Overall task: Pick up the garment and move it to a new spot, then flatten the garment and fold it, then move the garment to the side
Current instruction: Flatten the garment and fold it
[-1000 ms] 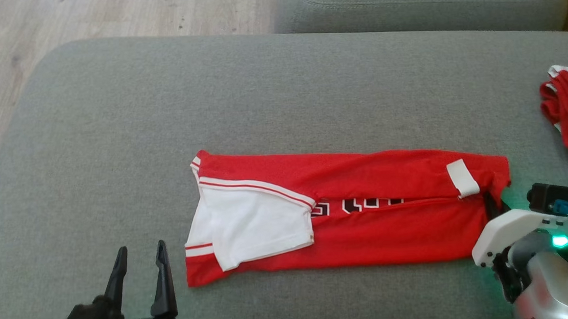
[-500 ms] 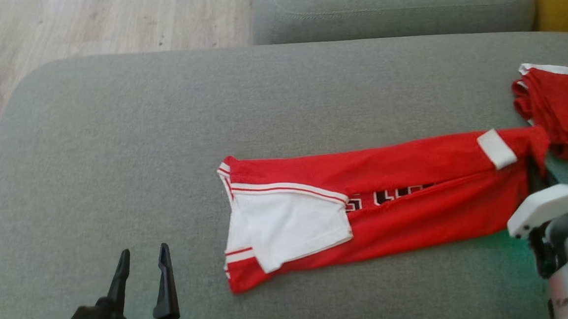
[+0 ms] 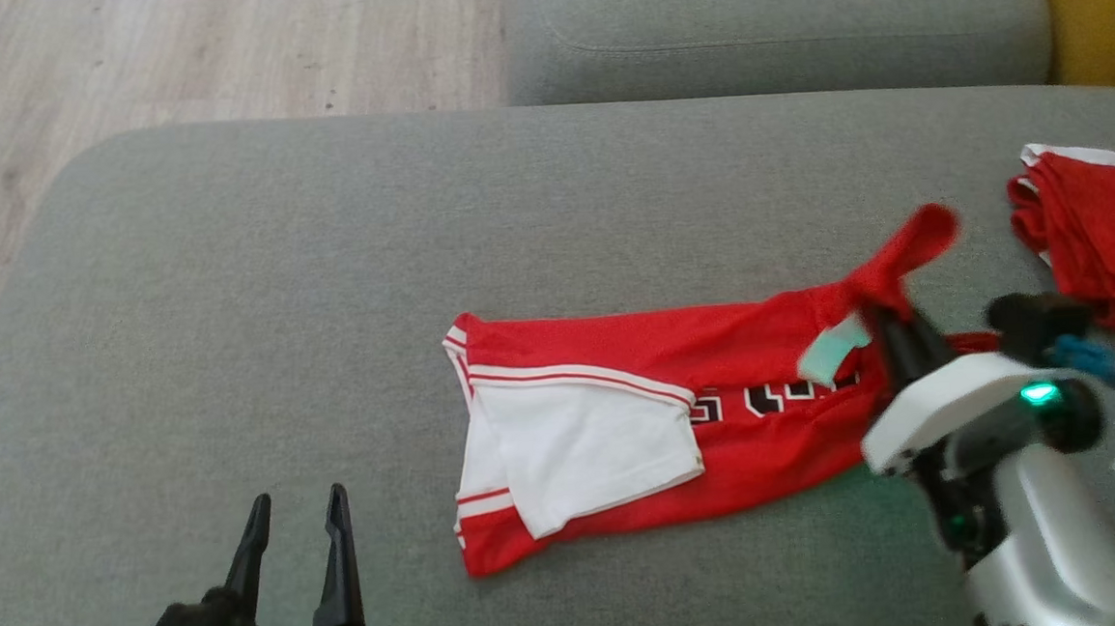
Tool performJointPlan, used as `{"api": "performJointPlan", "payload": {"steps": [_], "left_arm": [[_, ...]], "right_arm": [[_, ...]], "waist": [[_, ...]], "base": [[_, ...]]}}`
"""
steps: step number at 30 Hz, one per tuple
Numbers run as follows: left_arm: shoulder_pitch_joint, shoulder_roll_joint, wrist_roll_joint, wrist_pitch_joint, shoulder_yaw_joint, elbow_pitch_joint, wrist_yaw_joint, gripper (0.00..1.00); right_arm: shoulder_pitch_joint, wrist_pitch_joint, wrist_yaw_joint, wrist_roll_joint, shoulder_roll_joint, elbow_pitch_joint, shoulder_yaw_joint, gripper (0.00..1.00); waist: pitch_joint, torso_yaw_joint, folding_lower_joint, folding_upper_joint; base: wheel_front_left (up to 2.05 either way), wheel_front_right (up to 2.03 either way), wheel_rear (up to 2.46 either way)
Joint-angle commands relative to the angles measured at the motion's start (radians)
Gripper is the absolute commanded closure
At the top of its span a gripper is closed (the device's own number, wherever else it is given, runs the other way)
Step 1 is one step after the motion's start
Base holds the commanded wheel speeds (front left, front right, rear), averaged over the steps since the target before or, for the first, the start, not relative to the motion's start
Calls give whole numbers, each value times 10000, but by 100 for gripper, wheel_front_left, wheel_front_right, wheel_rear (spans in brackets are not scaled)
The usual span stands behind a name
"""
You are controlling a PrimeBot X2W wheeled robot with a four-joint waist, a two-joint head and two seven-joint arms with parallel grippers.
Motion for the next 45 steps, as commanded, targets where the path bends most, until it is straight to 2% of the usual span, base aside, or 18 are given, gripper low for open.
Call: {"api": "performJointPlan", "payload": {"steps": [1, 6, 10, 19, 27, 35, 36, 37, 38, 39, 45], "left_arm": [[-333, 171, 64, -21, 366, -263, 5, 0], [-334, 169, 84, 40, 283, -395, 33, 0], [-441, 102, 104, 80, 141, -361, -68, 0], [-786, -105, 161, 130, -138, -143, -294, 0], [-961, -283, 183, 127, -340, 134, -445, 0], [-1060, -372, 184, 147, -504, 379, -553, 0], [-1067, -379, 185, 154, -525, 396, -559, 0], [-1071, -385, 184, 161, -544, 412, -566, 0], [-1072, -388, 182, 169, -562, 424, -571, 0], [-1073, -388, 180, 173, -574, 434, -575, 0], [-975, -356, 119, 151, -554, 448, -558, 0]], "right_arm": [[-242, 110, -7, 169, 94, -594, 473, 100], [-56, 449, -7, 1202, 231, -1235, 1614, 100], [-274, 218, -7, 2191, 237, -958, 2734, 100], [-1437, -759, -7, 3767, 239, 1163, 4611, 100], [-2329, -1418, -7, 5009, 240, 3234, 6281, 100], [-2813, -1918, -7, 6159, 240, 4218, 7792, 100], [-2875, -1970, -7, 6290, 240, 4290, 7961, 96], [-2924, -1981, -7, 6433, 240, 4337, 8143, 67], [-2969, -2001, -7, 6595, 240, 4359, 8305, 51], [-3021, -2028, -7, 6738, 240, 4378, 8467, 0], [-3358, -2393, -7, 7408, 240, 4108, 9309, 0]], "waist": [[-18, 93, 0, -1], [-27, 436, 0, -1], [39, 802, 0, -1], [200, 1710, 0, -1], [189, 2234, 0, -1], [7, 2493, 0, -1], [-12, 2505, 0, -1], [-39, 2511, 0, -1], [-56, 2511, 0, -1], [-67, 2502, 0, -1], [-156, 2243, 0, -1]], "base": [[0, 0, 0], [0, 0, 0], [0, 0, 0], [0, 0, 0], [0, 0, 0], [0, 0, 0], [0, 0, 0], [0, 0, 0], [0, 0, 0], [0, 0, 0], [0, 0, 0]]}}
